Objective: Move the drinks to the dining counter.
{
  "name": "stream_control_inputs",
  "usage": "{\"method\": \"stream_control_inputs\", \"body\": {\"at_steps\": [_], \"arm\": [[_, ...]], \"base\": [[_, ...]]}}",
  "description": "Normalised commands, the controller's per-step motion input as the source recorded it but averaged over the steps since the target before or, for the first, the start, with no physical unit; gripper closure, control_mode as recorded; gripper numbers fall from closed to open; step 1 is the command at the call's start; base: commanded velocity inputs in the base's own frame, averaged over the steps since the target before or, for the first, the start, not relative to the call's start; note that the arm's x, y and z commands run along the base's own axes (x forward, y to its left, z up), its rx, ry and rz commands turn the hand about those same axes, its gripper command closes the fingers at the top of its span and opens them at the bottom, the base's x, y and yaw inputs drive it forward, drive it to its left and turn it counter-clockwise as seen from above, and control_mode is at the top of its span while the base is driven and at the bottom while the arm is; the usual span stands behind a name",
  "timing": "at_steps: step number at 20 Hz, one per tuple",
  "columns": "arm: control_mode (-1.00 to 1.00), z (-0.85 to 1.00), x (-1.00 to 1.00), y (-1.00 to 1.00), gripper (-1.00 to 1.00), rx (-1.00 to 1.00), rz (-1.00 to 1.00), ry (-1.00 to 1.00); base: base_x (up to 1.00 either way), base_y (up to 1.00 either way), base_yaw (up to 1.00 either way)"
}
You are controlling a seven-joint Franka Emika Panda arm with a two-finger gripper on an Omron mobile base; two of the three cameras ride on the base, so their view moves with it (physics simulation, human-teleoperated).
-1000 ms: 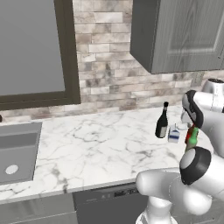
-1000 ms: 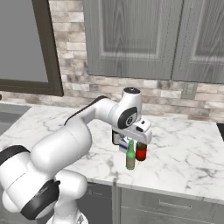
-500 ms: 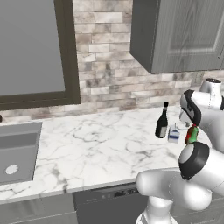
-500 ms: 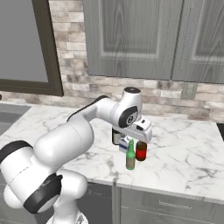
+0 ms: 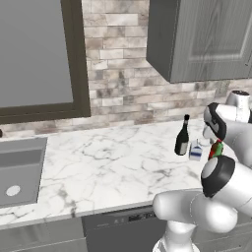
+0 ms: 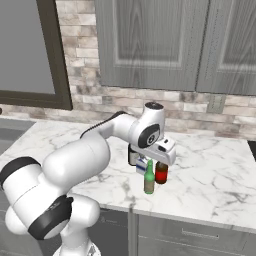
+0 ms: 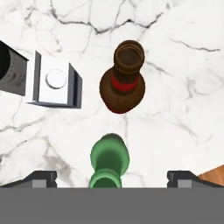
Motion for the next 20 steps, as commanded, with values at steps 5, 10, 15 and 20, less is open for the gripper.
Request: {"method": "stream_control_inputs", "body": {"at_steps": [5,10,15,20], "arm": [[-1.0,-0.11,0.0,0.0,-1.0,0.0,0.0,0.0],[-1.0,-0.11,0.0,0.0,-1.0,0.0,0.0,0.0],[-1.0,-0.2,-0.02,0.0,-1.0,0.0,0.0,0.0],[-1.0,-0.18,0.0,0.0,-1.0,0.0,0.0,-0.04]], "base": [[0.0,0.0,0.0],[0.0,0.0,0.0],[0.0,0.0,0.0],[0.0,0.0,0.0]]}}
